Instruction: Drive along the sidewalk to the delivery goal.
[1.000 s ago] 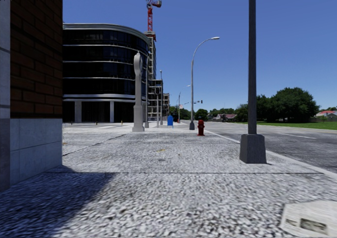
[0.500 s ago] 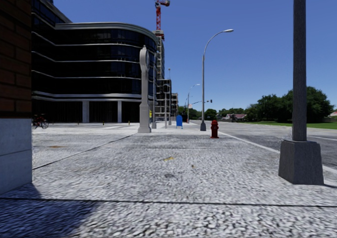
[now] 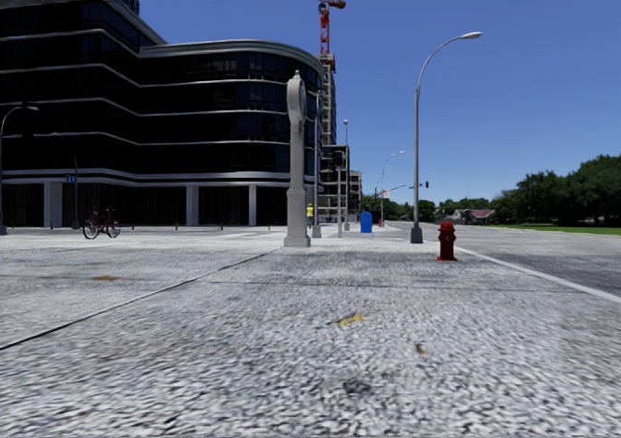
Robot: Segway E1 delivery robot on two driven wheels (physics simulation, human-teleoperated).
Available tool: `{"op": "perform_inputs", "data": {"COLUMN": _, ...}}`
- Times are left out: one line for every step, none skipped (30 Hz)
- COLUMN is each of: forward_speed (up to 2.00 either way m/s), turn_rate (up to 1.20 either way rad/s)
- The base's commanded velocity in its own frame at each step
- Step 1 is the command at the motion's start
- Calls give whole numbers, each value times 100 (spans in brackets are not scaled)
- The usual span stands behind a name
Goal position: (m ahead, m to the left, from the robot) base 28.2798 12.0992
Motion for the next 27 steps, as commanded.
{"op": "perform_inputs", "data": {"forward_speed": 200, "turn_rate": 35}}
{"op": "perform_inputs", "data": {"forward_speed": 200, "turn_rate": 35}}
{"op": "perform_inputs", "data": {"forward_speed": 200, "turn_rate": 35}}
{"op": "perform_inputs", "data": {"forward_speed": 200, "turn_rate": 35}}
{"op": "perform_inputs", "data": {"forward_speed": 200, "turn_rate": 35}}
{"op": "perform_inputs", "data": {"forward_speed": 200, "turn_rate": 35}}
{"op": "perform_inputs", "data": {"forward_speed": 200, "turn_rate": 35}}
{"op": "perform_inputs", "data": {"forward_speed": 200, "turn_rate": 35}}
{"op": "perform_inputs", "data": {"forward_speed": 200, "turn_rate": 35}}
{"op": "perform_inputs", "data": {"forward_speed": 200, "turn_rate": 35}}
{"op": "perform_inputs", "data": {"forward_speed": 200, "turn_rate": 35}}
{"op": "perform_inputs", "data": {"forward_speed": 200, "turn_rate": 35}}
{"op": "perform_inputs", "data": {"forward_speed": 200, "turn_rate": 35}}
{"op": "perform_inputs", "data": {"forward_speed": 200, "turn_rate": 35}}
{"op": "perform_inputs", "data": {"forward_speed": 200, "turn_rate": 35}}
{"op": "perform_inputs", "data": {"forward_speed": 200, "turn_rate": 35}}
{"op": "perform_inputs", "data": {"forward_speed": 200, "turn_rate": 35}}
{"op": "perform_inputs", "data": {"forward_speed": 200, "turn_rate": 35}}
{"op": "perform_inputs", "data": {"forward_speed": 200, "turn_rate": 35}}
{"op": "perform_inputs", "data": {"forward_speed": 200, "turn_rate": 35}}
{"op": "perform_inputs", "data": {"forward_speed": 200, "turn_rate": 35}}
{"op": "perform_inputs", "data": {"forward_speed": 200, "turn_rate": 35}}
{"op": "perform_inputs", "data": {"forward_speed": 200, "turn_rate": 35}}
{"op": "perform_inputs", "data": {"forward_speed": 200, "turn_rate": 35}}
{"op": "perform_inputs", "data": {"forward_speed": 200, "turn_rate": 35}}
{"op": "perform_inputs", "data": {"forward_speed": 200, "turn_rate": 35}}
{"op": "perform_inputs", "data": {"forward_speed": 200, "turn_rate": 35}}
